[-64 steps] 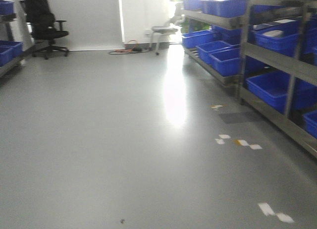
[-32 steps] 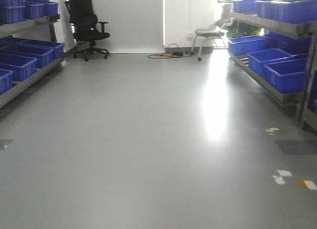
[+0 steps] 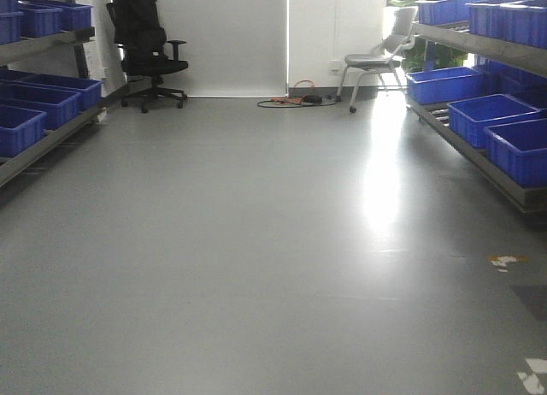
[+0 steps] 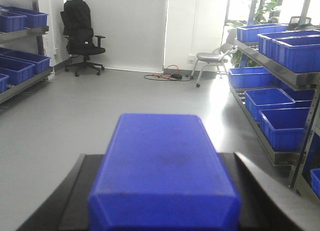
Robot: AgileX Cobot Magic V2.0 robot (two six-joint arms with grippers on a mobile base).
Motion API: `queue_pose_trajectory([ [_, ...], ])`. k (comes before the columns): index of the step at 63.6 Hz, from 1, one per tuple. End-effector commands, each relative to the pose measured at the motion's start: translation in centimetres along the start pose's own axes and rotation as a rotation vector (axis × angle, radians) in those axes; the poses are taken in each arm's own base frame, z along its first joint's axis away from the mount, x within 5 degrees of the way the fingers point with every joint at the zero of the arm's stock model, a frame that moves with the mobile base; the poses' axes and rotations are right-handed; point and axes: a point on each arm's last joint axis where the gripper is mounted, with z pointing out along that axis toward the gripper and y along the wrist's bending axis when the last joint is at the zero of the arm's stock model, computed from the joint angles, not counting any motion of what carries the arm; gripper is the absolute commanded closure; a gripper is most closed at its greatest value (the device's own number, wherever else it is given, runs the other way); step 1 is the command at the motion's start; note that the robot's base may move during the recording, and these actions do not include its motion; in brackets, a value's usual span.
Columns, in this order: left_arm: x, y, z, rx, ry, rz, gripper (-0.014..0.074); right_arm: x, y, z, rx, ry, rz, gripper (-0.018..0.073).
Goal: Pick and sort blue part to right shelf
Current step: 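Drive along the aisle toward the shelf of blue bins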
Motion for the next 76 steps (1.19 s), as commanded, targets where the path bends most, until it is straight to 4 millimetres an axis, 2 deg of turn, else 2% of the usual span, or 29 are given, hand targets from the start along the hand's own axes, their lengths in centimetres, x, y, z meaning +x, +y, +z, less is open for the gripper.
queue_pose_trajectory([
  [1, -1.70, 0.01, -0.17, -0.007, -0.107, -0.011, 0.0191, -1.75, -0.04, -0.09, 0.008, -0.113, -0.016, 0.0129],
  [76, -1.69, 0.02, -0.13, -0.008, -0.105, -0.011, 0.0191, -1.75, -0.04, -0.09, 0.008, -0.113, -0.016, 0.0129],
])
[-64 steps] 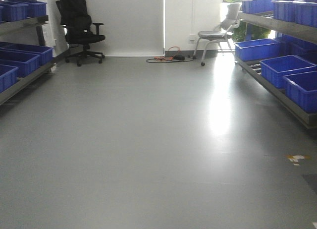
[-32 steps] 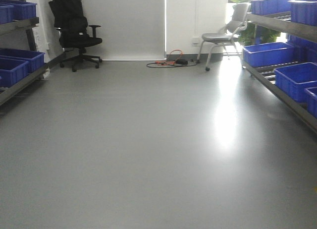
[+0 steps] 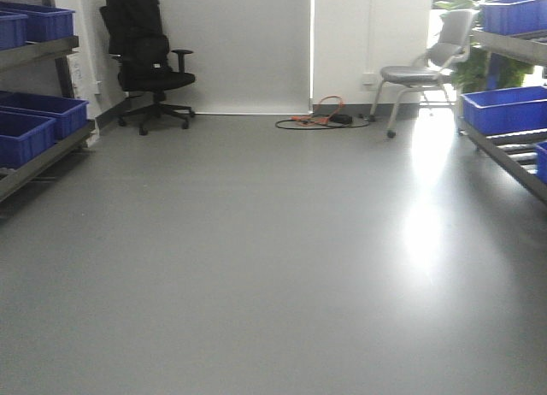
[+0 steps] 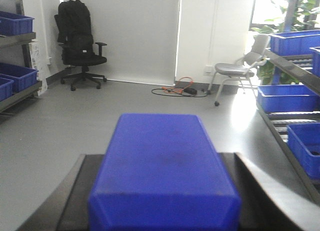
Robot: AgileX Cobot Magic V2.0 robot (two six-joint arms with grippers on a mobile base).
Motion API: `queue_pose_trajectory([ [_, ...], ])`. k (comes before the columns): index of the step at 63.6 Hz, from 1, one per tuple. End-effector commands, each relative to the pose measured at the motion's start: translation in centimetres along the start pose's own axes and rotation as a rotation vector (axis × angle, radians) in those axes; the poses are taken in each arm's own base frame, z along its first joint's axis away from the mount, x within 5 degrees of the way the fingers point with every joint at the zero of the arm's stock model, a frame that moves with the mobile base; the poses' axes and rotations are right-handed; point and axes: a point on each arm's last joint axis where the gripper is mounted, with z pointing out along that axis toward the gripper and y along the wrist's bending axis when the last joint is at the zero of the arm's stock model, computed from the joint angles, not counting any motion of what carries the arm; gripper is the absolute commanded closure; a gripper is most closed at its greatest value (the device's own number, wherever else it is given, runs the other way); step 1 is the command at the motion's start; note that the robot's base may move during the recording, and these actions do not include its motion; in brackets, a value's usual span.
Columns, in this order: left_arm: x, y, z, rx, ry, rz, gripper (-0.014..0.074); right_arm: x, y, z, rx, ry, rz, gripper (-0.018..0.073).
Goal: Pick and sort blue part to right shelf
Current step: 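Drive along the aisle toward the shelf of blue bins, then drive up to the shelf and stop in front of two bins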
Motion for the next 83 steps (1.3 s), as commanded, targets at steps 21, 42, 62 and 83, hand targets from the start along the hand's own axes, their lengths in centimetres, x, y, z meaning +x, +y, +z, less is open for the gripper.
queue_pose_trajectory([
  [21, -1.69, 0.02, -0.13, -0.008, -0.105, -0.011, 0.0191, -1.75, -0.04, -0.09, 0.008, -0.113, -0.016, 0.0129],
  [42, -1.69, 0.02, -0.13, -0.008, -0.105, -0.011, 0.0190, -1.75, -0.04, -0.09, 0.008, -0.113, -0.016, 0.0129],
  [62, -1.69, 0.02, -0.13, -0.008, -0.105, -0.011, 0.0191, -1.75, -0.04, -0.09, 0.008, -0.113, -0.016, 0.0129],
  [83, -1.69, 0.02, -0.13, -0.008, -0.105, -0.011, 0.0191, -1.75, -0.04, -0.09, 0.008, -0.113, -0.016, 0.0129],
])
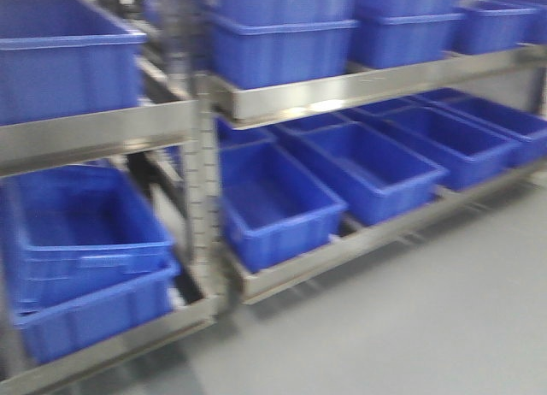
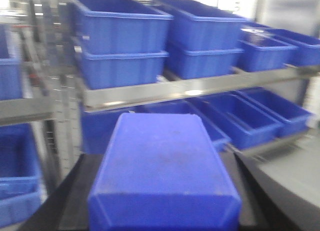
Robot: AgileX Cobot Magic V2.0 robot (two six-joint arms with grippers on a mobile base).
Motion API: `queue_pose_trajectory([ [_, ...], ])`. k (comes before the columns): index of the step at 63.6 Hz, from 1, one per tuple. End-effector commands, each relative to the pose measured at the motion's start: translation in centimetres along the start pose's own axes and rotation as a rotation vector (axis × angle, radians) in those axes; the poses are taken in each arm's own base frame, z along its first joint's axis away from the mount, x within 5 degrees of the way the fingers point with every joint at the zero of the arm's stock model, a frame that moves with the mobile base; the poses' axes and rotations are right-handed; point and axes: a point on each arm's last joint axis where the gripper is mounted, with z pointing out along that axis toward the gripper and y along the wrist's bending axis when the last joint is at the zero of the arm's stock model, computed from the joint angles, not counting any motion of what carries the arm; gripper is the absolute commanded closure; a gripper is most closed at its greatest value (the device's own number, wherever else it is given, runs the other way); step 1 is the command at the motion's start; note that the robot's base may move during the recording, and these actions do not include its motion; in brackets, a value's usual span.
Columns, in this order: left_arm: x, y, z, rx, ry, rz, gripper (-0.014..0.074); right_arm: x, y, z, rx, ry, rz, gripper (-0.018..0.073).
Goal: Pick and sort blue part to right shelf
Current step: 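Drive up to the shelf and stop in front of two bins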
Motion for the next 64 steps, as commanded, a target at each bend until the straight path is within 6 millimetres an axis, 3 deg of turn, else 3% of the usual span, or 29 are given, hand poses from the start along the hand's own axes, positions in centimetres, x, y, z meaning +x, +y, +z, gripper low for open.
queue_pose_trajectory([
  [1, -1.69, 0.02, -0.13, -0.008, -0.105, -0.011, 0.0191, -1.75, -0.04, -0.09, 0.008, -0.113, -0.016, 0.0129],
  [64, -1.69, 0.02, -0.13, -0.008, -0.105, -0.011, 0.0191, -1.75, -0.04, -0.09, 0.008, -0.113, -0.016, 0.0129],
])
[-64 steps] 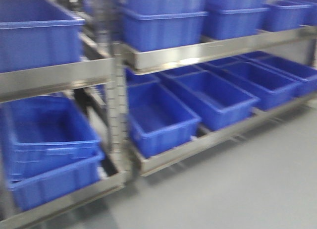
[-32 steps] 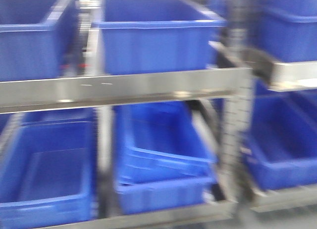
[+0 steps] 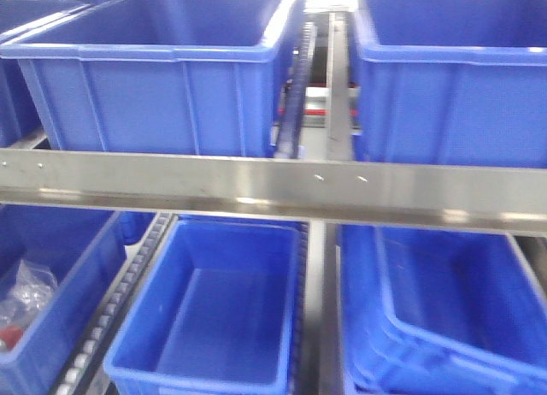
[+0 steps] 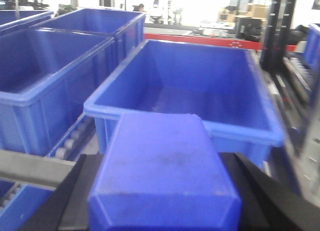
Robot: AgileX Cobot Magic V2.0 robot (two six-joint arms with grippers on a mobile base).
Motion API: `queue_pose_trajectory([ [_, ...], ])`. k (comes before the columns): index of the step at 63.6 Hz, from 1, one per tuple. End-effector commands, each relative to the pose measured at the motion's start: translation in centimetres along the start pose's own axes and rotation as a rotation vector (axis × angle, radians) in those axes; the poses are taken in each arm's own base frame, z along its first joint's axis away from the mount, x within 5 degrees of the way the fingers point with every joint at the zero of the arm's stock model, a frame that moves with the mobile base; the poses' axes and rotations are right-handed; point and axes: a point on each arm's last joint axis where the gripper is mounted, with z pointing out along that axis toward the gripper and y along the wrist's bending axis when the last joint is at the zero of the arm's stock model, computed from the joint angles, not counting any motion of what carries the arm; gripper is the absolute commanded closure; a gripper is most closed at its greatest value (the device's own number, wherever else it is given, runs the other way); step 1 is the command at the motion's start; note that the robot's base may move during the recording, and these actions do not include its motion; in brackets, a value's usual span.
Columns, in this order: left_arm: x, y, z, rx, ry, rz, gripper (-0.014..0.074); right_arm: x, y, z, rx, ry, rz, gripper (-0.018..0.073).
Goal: Pick and sort blue part to right shelf
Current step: 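Drive up to the shelf and stop in front of two bins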
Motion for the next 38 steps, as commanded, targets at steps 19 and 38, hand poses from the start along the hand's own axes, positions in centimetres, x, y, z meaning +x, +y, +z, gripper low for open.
queue_pose_trajectory([
  [19, -1.69, 0.02, -0.13, -0.008, -0.105, -0.011, 0.0191, -1.75, -0.04, -0.09, 0.008, -0.113, -0.016, 0.0129],
  [38, -1.69, 0.02, -0.13, -0.008, -0.105, -0.011, 0.0191, -1.75, -0.04, -0.09, 0.008, -0.113, -0.016, 0.0129],
])
